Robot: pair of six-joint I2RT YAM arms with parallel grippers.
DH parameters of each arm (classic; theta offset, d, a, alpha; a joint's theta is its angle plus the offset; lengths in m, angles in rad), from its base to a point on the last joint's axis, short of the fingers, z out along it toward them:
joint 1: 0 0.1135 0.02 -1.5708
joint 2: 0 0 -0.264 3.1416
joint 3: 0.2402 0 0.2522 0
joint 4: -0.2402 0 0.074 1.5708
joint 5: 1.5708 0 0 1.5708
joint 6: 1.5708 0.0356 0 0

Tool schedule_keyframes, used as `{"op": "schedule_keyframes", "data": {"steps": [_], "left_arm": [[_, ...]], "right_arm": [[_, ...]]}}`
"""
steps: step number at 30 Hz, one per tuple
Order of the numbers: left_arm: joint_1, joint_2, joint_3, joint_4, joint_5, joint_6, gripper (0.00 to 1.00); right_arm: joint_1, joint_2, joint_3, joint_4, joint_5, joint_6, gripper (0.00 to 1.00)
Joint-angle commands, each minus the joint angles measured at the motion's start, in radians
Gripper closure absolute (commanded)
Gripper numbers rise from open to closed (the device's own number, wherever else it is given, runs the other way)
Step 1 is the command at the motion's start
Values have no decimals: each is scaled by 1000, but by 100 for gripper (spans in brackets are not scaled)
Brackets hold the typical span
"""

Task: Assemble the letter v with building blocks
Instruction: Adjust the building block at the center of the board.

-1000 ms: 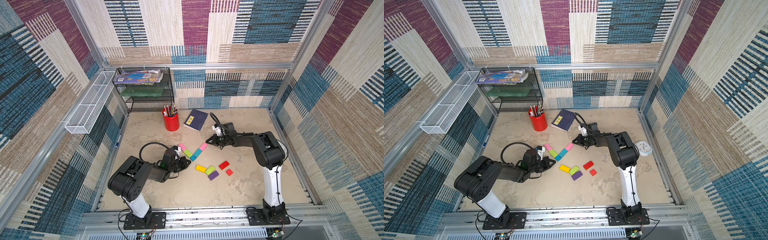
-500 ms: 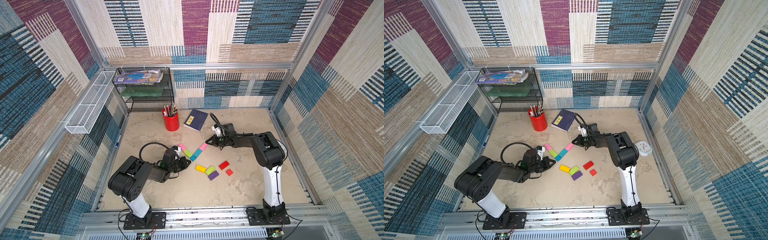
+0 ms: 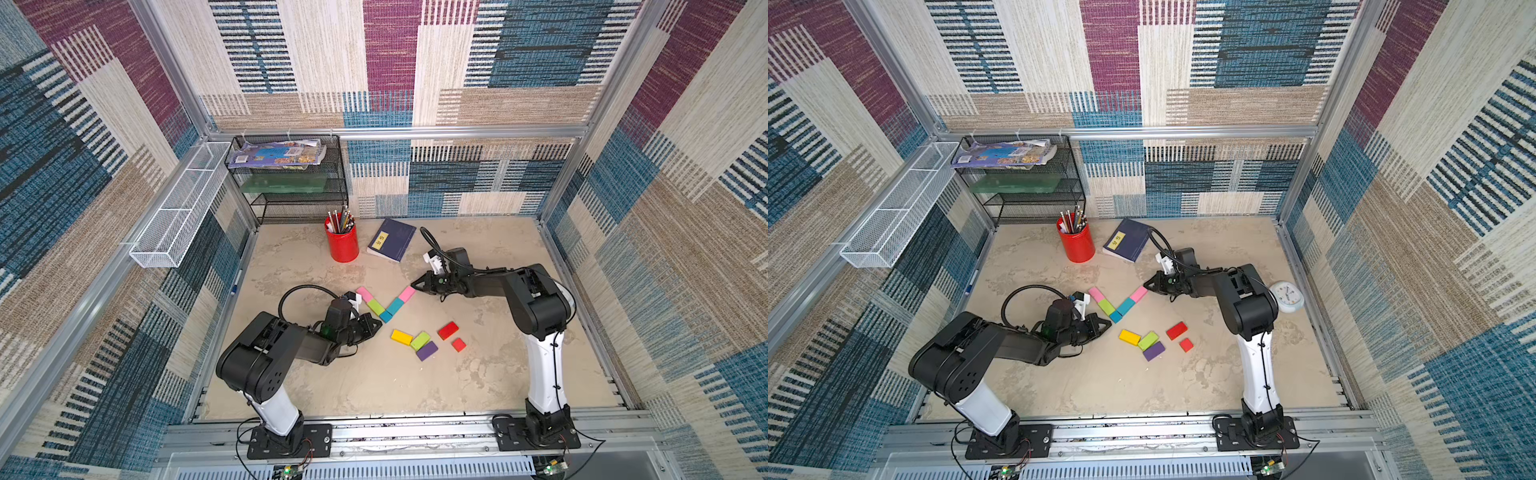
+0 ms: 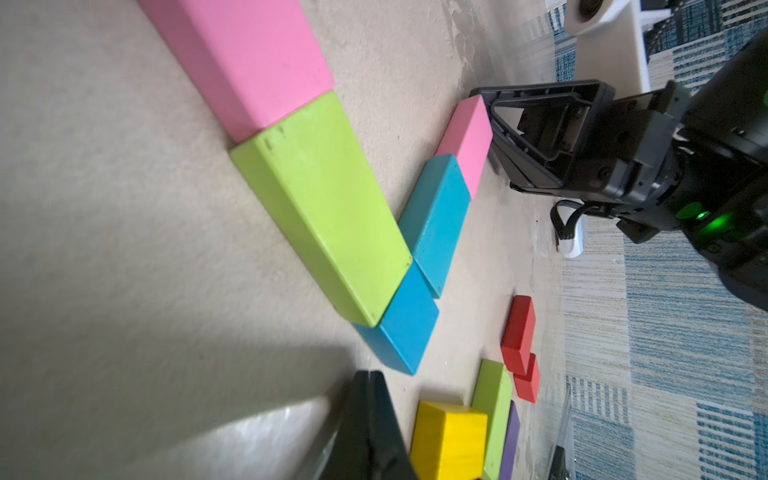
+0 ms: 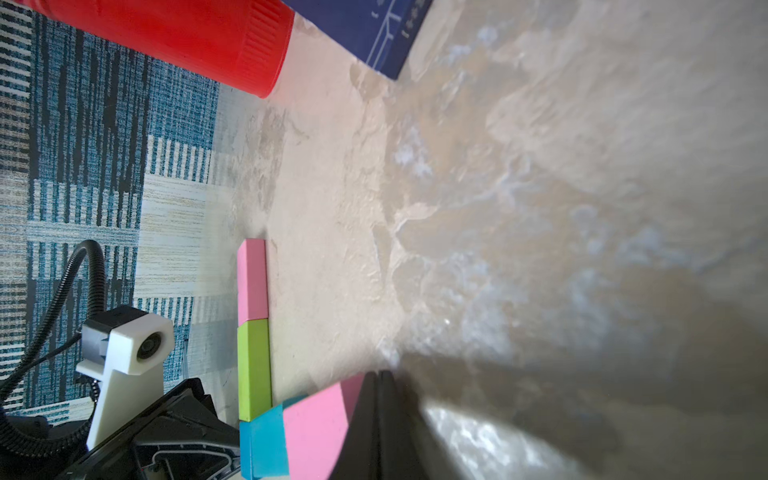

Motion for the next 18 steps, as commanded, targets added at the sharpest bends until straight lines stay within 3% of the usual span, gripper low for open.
{"op": "schedule_keyframes", "data": {"steps": [1,13,18], "left_arm": [[0,12,-11,-193,-47,7,100],[0,1,-18,-197,-50,7,100],[0,-36,-34,-218,-71,11,100]], "right_arm": [[0,5,-11,-94,46,2,100],[-12,-21,-30,-87,80,18,100],[-32,-105,-73,-93,154,0,88]]}}
